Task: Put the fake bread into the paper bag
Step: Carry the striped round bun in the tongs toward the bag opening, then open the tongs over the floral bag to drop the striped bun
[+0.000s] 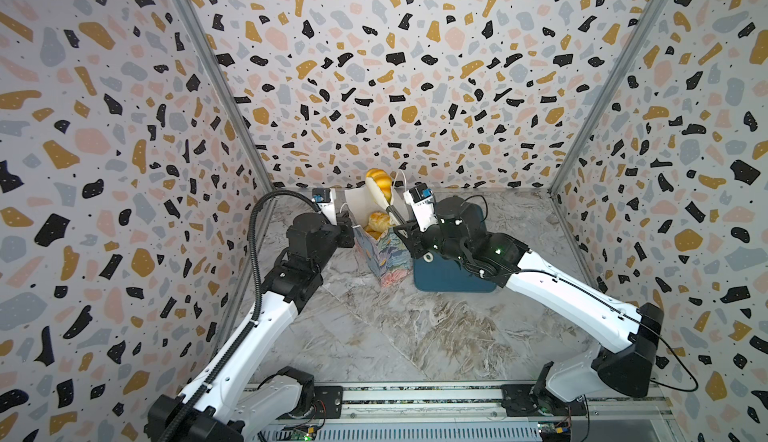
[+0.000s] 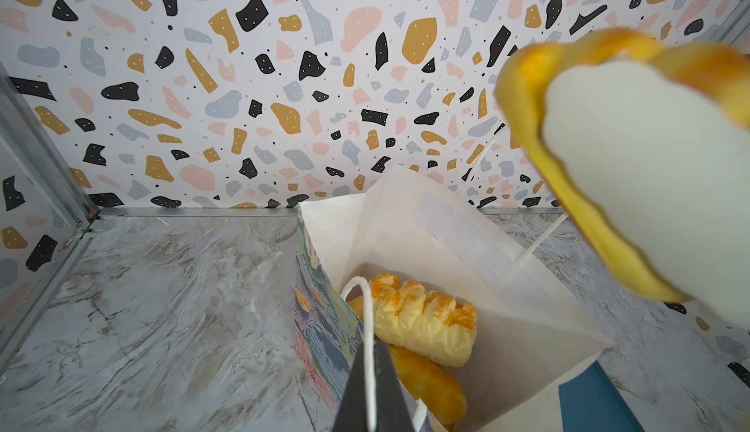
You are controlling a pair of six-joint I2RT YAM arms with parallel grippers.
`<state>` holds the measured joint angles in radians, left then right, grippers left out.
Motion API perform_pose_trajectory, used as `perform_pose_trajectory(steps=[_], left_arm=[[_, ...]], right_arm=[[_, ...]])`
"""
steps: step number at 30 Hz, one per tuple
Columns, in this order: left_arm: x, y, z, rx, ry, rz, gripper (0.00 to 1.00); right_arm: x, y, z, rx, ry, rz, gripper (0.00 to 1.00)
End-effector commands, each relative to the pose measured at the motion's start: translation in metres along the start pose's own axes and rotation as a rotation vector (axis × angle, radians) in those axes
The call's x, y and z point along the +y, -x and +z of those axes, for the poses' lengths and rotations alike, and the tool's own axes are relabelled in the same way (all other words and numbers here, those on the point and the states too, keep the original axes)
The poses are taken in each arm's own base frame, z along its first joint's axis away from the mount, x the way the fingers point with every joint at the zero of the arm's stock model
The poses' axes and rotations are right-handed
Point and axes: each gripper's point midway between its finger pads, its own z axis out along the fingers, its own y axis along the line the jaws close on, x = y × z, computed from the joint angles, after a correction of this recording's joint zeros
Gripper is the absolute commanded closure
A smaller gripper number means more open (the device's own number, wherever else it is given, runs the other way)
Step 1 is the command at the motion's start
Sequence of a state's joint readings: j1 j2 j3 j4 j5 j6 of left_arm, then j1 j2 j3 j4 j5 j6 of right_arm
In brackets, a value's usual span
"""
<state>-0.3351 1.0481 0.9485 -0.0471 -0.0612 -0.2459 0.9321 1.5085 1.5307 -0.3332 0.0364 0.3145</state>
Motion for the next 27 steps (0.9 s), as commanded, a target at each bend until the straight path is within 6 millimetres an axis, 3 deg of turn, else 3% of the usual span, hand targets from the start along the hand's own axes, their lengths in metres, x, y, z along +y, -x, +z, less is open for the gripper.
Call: perform_pose_trajectory(steps=[1, 15, 27], left_arm=[[-0.004, 0.008, -0.002, -0.040, -0.017, 0.015, 1.00], [-0.004, 0.008, -0.002, -0.039, -0.017, 0.015, 1.00], [-0.003, 0.010, -0.003, -0.044, -0.015, 0.015, 1.00]], right_arm=[[0.004, 0.021, -0.011, -0.030, -0.015, -0.028, 0.79], [-0.008, 0.003, 0.011, 0.101, -0.095, -0.066, 0.72], [-0.008, 0.011, 0.000, 0.075, -0.104, -0.060, 0.57]])
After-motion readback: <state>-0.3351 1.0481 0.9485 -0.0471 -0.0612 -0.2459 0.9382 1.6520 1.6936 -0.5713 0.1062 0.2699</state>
